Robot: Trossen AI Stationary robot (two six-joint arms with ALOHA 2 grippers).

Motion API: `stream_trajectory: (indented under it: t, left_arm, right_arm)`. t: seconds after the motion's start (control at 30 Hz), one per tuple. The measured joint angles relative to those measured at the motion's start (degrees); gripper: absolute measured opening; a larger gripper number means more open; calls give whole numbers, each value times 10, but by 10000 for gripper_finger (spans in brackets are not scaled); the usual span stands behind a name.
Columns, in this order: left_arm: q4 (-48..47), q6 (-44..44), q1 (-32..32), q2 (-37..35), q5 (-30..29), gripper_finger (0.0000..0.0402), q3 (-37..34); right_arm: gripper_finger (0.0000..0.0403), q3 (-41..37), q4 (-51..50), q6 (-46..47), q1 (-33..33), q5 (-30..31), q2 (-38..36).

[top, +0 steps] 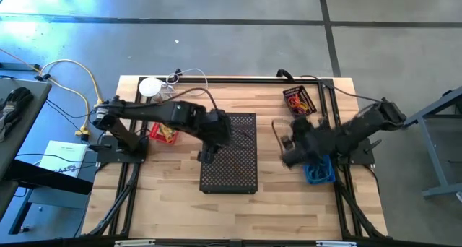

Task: Pick & Place Office Desk Supplies
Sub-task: Put the yellow spring keychain into the black bin

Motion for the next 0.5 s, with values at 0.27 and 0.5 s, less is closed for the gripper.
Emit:
stream_trajectory:
  t: [0.27, 0.5]
  left_arm:
    - [-59, -37, 47, -22, 1, 184, 0]
    - [-81, -55, 77, -22, 4, 184, 0]
  right_arm:
    - [11, -90, 94, -158, -241, -38, -36]
    - [13, -136, 329, -411, -401, -83, -34]
